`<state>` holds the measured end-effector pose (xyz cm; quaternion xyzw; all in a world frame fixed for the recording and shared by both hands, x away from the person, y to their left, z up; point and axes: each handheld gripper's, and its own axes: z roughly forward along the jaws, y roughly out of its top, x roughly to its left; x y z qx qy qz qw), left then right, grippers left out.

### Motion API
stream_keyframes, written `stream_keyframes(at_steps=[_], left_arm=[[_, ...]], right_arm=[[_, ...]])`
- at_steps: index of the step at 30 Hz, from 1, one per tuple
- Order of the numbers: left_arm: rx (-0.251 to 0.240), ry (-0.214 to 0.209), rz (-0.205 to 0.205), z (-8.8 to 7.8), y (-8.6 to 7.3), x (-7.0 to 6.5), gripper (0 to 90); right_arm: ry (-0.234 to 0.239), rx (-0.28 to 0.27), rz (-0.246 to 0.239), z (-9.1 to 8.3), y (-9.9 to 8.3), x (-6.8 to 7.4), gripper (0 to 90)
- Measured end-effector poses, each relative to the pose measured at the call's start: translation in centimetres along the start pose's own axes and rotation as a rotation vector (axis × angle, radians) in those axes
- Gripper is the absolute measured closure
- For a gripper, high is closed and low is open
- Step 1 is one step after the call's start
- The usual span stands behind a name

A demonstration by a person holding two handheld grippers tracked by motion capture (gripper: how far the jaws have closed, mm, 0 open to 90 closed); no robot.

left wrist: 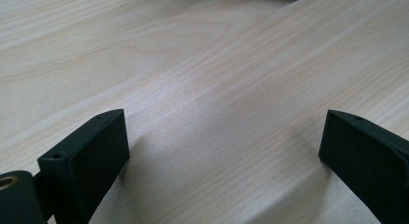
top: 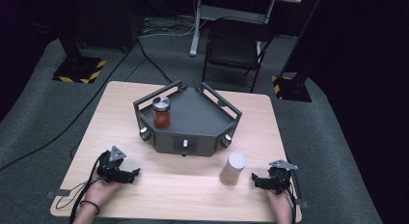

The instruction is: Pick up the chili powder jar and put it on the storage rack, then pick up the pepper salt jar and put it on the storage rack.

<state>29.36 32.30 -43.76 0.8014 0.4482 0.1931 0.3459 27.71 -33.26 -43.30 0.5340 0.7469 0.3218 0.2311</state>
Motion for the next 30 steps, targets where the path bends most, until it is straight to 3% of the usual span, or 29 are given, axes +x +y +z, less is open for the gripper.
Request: stream_keyframes(at_steps=[22, 30], left_arm=[[0.0, 0.0, 0.0, 0.0, 0.0, 0.0, 3.1], [0.0, 0.0, 0.0, 0.0, 0.0, 0.0, 3.1]], right_arm=[[0.003, -0.003, 0.001, -0.1, -0.1, -0.1, 0.8], [0.042, -0.028, 0.043, -1.0, -0.4, -1.1, 3.2]])
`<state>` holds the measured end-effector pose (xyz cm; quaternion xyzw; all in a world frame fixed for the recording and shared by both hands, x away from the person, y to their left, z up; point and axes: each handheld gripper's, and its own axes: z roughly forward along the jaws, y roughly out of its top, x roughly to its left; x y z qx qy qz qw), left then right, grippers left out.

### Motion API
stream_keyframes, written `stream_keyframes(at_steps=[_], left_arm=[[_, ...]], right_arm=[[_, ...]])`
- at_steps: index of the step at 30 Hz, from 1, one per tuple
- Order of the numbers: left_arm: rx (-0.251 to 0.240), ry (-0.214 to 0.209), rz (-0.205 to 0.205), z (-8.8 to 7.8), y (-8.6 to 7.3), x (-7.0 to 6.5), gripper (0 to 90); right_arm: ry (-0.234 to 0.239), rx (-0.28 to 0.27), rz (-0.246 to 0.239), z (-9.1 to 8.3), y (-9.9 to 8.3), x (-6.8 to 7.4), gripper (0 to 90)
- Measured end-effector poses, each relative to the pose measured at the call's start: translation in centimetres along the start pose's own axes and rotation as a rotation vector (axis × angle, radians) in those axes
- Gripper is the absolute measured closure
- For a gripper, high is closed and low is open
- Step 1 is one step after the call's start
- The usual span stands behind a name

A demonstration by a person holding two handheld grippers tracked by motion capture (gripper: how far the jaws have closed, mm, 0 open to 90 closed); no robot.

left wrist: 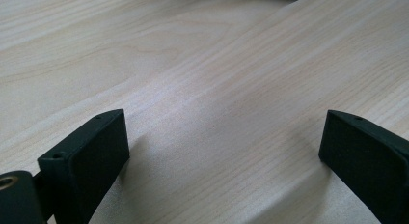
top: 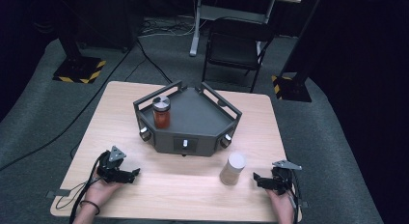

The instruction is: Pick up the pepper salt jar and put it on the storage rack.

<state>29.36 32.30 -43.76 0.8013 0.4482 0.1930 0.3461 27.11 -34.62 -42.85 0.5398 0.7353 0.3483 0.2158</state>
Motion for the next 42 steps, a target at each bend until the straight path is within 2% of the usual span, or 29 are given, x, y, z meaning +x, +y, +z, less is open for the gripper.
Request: stream_keyframes(at_steps=[6, 12, 23, 32, 42], left_arm=[[0.0, 0.0, 0.0, 0.0, 0.0, 0.0, 3.1], [0.0, 0.0, 0.0, 0.0, 0.0, 0.0, 3.0], [0.0, 0.0, 0.0, 0.0, 0.0, 0.0, 3.1], [0.0, 0.0, 0.0, 0.0, 0.0, 0.0, 3.1], [0.0, 0.0, 0.0, 0.0, 0.0, 0.0, 3.0]], right_arm=[[0.028, -0.056, -0.001, -1.3, -0.5, -0.4, 3.3], [0.093, -0.053, -0.034, -1.6, 0.0, -0.8, 3.9], [0.129, -0.077, -0.094, -2.5, 0.8, 0.5, 4.9], [0.153, -0.088, -0.122, -3.1, 1.3, 1.1, 4.4], [0.198, -0.083, -0.169, -3.6, 2.1, 2.0, 4.5]])
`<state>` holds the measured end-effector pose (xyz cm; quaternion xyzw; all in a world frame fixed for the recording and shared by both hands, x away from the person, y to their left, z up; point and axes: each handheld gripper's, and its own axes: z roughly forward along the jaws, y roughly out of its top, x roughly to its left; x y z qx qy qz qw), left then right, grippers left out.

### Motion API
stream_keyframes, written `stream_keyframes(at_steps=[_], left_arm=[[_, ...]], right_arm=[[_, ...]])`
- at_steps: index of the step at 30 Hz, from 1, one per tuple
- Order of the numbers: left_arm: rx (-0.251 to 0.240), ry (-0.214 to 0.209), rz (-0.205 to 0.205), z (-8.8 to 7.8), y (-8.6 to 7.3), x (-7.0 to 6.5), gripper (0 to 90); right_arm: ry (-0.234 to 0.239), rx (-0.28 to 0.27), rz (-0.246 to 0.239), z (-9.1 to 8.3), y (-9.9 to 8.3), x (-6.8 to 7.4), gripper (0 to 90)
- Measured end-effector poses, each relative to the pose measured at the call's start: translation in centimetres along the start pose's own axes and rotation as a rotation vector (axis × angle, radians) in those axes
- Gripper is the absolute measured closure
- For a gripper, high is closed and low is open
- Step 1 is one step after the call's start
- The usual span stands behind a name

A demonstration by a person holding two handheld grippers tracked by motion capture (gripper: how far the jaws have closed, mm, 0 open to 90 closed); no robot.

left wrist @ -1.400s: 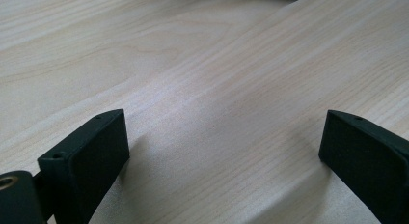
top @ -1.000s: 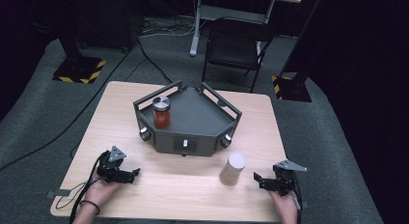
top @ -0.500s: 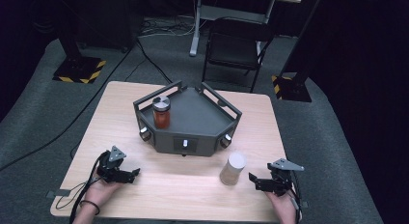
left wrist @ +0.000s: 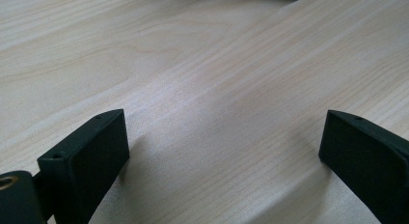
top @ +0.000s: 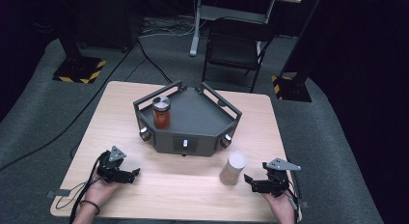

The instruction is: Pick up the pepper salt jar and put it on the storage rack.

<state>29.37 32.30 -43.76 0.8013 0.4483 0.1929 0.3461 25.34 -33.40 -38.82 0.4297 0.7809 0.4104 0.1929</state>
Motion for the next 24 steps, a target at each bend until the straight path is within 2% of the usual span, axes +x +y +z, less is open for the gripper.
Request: stream_keyframes(at_steps=[13, 24], left_arm=[[0.0, 0.0, 0.0, 0.0, 0.0, 0.0, 3.1], [0.0, 0.0, 0.0, 0.0, 0.0, 0.0, 3.0]], right_arm=[[0.064, -0.029, -0.045, 0.0, 0.9, 1.3, 5.3], [0.067, -0.045, -0.074, 0.7, 1.1, 2.3, 6.7]])
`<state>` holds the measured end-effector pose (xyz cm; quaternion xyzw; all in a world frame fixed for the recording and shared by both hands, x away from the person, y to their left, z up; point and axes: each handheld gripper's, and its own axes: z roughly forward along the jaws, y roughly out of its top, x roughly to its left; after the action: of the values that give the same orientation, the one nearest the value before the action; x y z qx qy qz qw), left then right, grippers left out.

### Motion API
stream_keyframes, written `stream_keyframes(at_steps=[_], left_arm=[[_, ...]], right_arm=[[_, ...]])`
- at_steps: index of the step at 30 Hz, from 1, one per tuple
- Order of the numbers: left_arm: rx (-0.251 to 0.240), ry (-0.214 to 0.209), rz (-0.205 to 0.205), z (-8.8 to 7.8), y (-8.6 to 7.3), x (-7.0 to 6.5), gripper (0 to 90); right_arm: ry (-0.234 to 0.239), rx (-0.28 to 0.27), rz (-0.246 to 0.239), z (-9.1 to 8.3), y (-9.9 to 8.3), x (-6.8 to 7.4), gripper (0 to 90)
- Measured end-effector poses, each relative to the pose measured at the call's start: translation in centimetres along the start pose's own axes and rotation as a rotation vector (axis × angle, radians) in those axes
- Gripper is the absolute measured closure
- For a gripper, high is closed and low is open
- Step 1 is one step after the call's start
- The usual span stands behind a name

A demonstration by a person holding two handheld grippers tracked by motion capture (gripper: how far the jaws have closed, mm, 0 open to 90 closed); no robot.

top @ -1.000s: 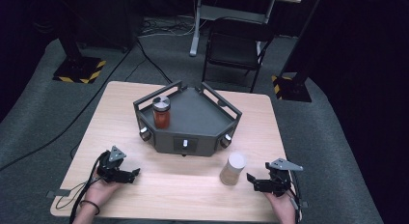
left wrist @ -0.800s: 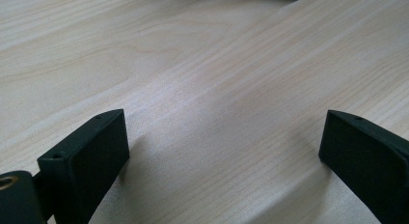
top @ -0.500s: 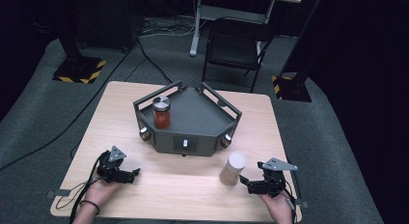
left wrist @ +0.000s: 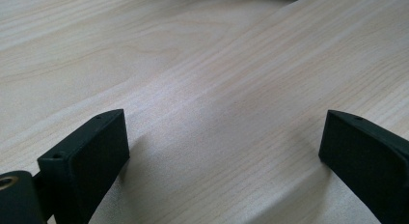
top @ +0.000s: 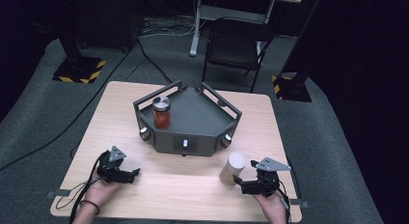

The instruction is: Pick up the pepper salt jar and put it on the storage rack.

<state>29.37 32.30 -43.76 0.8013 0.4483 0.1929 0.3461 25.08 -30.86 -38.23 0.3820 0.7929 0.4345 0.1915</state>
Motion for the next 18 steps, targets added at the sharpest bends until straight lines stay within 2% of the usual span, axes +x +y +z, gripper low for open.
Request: stream_keyframes(at_steps=[18], left_arm=[[0.0, 0.0, 0.001, 0.0, 0.0, 0.0, 3.1]], right_arm=[[0.024, -0.024, 0.006, 1.2, 0.2, 0.4, 9.2]])
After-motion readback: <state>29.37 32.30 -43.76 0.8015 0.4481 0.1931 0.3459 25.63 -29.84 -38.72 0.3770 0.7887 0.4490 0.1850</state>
